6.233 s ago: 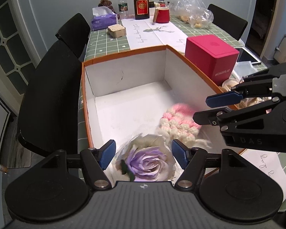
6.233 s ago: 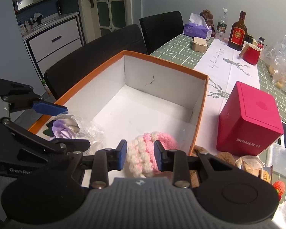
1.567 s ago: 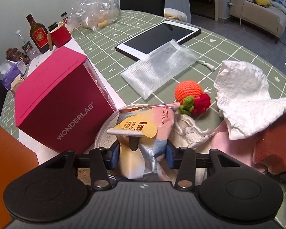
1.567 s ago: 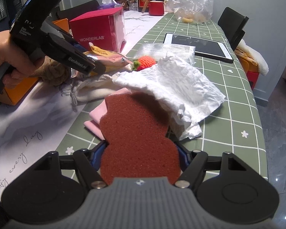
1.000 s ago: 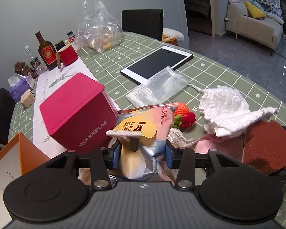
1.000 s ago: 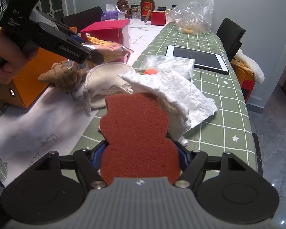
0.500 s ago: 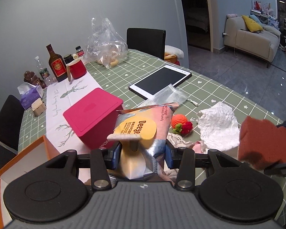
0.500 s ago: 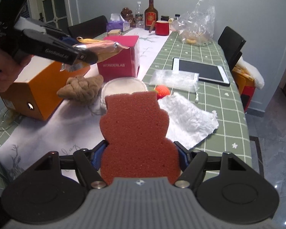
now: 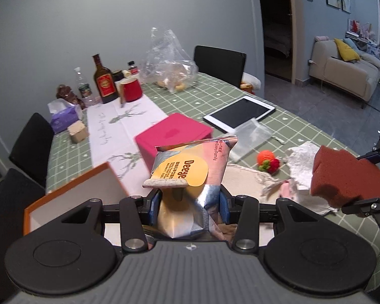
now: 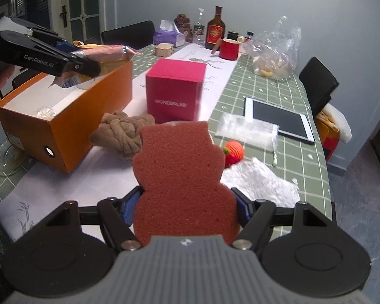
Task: Organize soft objects
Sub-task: 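Carry the snack bag and red sponge into the orange box and release both, then move both tools back toward the white cloth and brown towel, then grasp the brown towel with the left gripper while the right gripper grasps the white cloth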
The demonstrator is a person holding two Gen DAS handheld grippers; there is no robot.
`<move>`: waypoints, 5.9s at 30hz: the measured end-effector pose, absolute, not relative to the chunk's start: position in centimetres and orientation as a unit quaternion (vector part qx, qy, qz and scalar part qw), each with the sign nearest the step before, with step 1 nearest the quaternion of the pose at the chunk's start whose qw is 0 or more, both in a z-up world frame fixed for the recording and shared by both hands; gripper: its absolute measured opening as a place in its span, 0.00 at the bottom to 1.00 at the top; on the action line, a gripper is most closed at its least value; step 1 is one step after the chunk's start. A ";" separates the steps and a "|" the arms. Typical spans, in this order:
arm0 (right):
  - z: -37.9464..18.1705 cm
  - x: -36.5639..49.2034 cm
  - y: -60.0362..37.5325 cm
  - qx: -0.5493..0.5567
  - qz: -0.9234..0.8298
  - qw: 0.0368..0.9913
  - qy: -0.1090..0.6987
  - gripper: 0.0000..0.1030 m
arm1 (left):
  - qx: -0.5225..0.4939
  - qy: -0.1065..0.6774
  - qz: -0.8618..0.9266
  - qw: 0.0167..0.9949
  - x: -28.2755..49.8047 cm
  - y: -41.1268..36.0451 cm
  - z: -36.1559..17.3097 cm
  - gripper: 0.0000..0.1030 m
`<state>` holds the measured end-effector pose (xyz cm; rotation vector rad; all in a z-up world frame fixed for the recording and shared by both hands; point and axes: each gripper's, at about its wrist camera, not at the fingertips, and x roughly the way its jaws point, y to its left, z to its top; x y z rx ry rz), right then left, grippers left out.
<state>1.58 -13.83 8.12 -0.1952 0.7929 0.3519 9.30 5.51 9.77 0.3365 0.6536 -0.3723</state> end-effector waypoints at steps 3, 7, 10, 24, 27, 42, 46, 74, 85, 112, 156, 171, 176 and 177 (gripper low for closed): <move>9.1 2.5 -12.0 -0.106 0.182 0.903 0.375 0.70 | 0.150 0.317 -0.169 0.921 9.2 7.7 10.1 0.49; 10.3 3.7 -9.2 -0.125 0.196 0.901 0.366 0.70 | 0.141 0.322 -0.151 0.924 9.0 10.4 10.2 0.49; 11.5 4.8 -6.9 -0.136 0.210 0.900 0.356 0.70 | 0.142 0.326 -0.135 0.925 9.1 12.1 10.4 0.49; 15.2 10.2 4.0 -0.120 0.273 0.888 0.350 0.70 | 0.118 0.365 -0.089 0.919 10.2 18.4 9.3 0.49; 14.9 11.4 6.2 -0.118 0.278 0.884 0.358 0.70 | 0.107 0.371 -0.071 0.920 10.9 19.3 8.9 0.49; 10.1 17.3 12.0 -0.082 0.254 0.873 0.409 0.69 | 0.087 0.413 -0.014 0.907 13.0 20.9 5.9 0.50; 8.9 18.2 12.9 -0.104 0.248 0.870 0.412 0.69 | 0.107 0.415 -0.019 0.903 13.2 20.2 5.6 0.50; 4.8 20.9 16.8 -0.156 0.264 0.842 0.445 0.71 | 0.120 0.469 -0.009 0.875 14.2 20.1 3.0 0.63; 6.1 20.8 15.2 -0.110 0.269 0.848 0.443 0.72 | 0.118 0.426 -0.012 0.897 12.7 20.6 5.3 0.74; 11.9 16.2 4.7 -0.069 0.244 0.889 0.382 0.83 | 0.122 0.329 -0.068 0.934 8.6 15.8 8.7 0.74; 1.2 7.0 -16.3 -0.129 0.151 0.895 0.399 0.83 | 0.219 0.389 -0.161 0.880 8.6 -2.4 0.9 0.81; -3.1 7.5 -17.0 -0.136 0.171 0.876 0.430 0.68 | 0.218 0.424 -0.110 0.872 11.3 -2.2 -2.5 0.80; -3.5 7.8 -17.5 -0.128 0.176 0.874 0.435 0.59 | 0.232 0.424 -0.104 0.869 11.6 -2.6 -3.2 0.81; -3.5 7.8 -17.6 -0.127 0.178 0.874 0.434 0.56 | 0.233 0.424 -0.104 0.869 11.7 -2.6 -3.2 0.81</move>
